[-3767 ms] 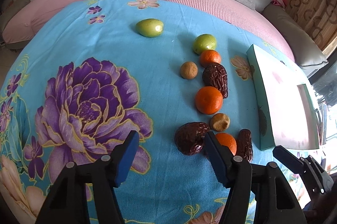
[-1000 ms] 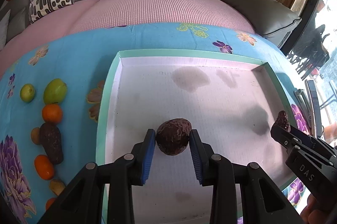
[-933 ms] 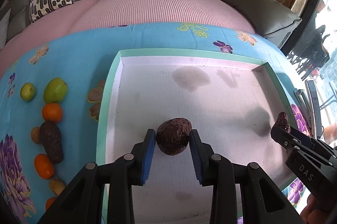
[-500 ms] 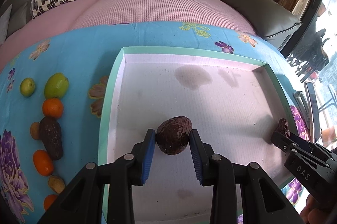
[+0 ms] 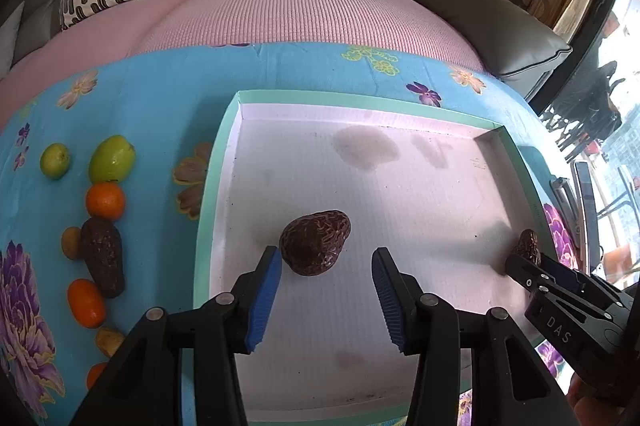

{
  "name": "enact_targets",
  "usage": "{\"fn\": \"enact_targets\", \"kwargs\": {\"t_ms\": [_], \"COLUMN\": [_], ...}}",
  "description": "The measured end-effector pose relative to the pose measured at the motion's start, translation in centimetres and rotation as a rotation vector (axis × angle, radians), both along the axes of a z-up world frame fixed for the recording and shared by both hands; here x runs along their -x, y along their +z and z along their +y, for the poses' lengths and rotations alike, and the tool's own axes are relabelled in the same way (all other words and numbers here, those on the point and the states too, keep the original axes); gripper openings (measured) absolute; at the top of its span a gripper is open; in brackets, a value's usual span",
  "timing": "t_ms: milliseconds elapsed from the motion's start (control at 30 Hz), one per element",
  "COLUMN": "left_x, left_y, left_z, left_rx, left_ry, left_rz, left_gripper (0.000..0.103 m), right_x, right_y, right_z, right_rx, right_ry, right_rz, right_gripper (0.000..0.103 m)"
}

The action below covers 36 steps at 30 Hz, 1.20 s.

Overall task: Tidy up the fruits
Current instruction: 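Open both grippers to drop the dates into the tray, then move both open grippers back toward the fruit row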

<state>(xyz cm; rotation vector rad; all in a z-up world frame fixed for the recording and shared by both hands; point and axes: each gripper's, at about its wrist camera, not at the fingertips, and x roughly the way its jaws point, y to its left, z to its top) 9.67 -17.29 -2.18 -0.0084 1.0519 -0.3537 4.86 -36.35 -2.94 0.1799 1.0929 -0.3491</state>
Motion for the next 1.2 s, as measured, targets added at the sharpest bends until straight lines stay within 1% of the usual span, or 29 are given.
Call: {"fn": "enact_targets", "kwargs": {"t_ms": [100,133,167,200,233,300,333,367,400,433,500,600,700,733,767,800,833,867,967,1200], "left_x": [0.2,0.3,0.3,0.4,0.6,0.8,0.8,0.8,0.7,0.7,0.5,0.4,0.2,0.2,0.2,0.2,0.2,0.1,-0.2,-0.7], "left_y": [0.6,0.9,1.2,1.5,1.7,2.3,2.5,2.6,2.7,2.8,2.9,2.6,2.2,2.0,2.0,1.9,1.8,1.8,1.7,1.8], "left_z": [0.2,0.2,0.3,0.4,0.5,0.8,0.9,1.2,1.5,1.7,2.1,2.6,2.8,2.8,2.9,2.9,3.0,3.1,3.5,4.5], "left_rx": [0.000,0.000,-0.005,-0.012,-0.021,-0.032,-0.039,-0.049,-0.062,-0.080,-0.118,-0.169,-0.230,-0.253,-0.272,-0.285,-0.291,-0.292,-0.288,-0.272], "left_ry": [0.007,0.009,0.011,0.014,0.020,0.031,0.042,0.061,0.083,0.105,0.138,0.162,0.164,0.161,0.156,0.152,0.149,0.145,0.143,0.122], "left_rz": [-0.008,-0.013,-0.019,-0.026,-0.035,-0.057,-0.066,-0.073,-0.080,-0.089,-0.115,-0.133,-0.152,-0.159,-0.166,-0.171,-0.175,-0.175,-0.171,-0.173], "left_gripper": [0.060,0.063,0.064,0.068,0.072,0.077,0.082,0.085,0.091,0.096,0.100,0.103,0.103,0.103,0.103,0.103,0.103,0.103,0.103,0.103], "right_x": [0.1,0.1,0.2,0.2,0.3,0.3,0.4,0.4,0.4,0.5,0.5,0.4,0.3,0.3,0.3,0.3,0.3,0.3,0.2,0.2], "right_y": [0.2,0.3,0.4,0.6,0.6,0.7,0.7,0.7,0.7,0.7,0.8,0.9,0.8,0.8,0.7,0.8,0.8,0.9,0.9,1.3], "right_z": [0.0,-0.1,-0.1,-0.1,-0.2,-0.2,-0.2,-0.3,-0.3,-0.3,-0.2,-0.1,-0.1,-0.1,-0.2,-0.1,-0.1,0.0,0.2,0.7], "right_rx": [0.005,0.006,0.006,0.006,0.008,0.008,0.006,0.005,0.005,0.006,0.006,0.015,0.018,0.019,0.017,0.003,-0.001,0.010,0.042,0.042], "right_ry": [-0.003,-0.004,-0.007,-0.009,-0.011,-0.013,-0.015,-0.017,-0.019,-0.020,-0.018,-0.012,-0.009,-0.011,-0.011,-0.005,-0.001,-0.001,0.008,0.029], "right_rz": [-0.007,-0.011,-0.018,-0.024,-0.026,-0.029,-0.030,-0.029,-0.030,-0.032,-0.038,-0.040,-0.036,-0.035,-0.036,-0.044,-0.049,-0.047,-0.041,-0.068], "right_gripper": [0.040,0.043,0.050,0.051,0.051,0.052,0.052,0.058,0.064,0.073,0.075,0.076,0.076,0.077,0.083,0.086,0.091,0.092,0.092,0.092]}}
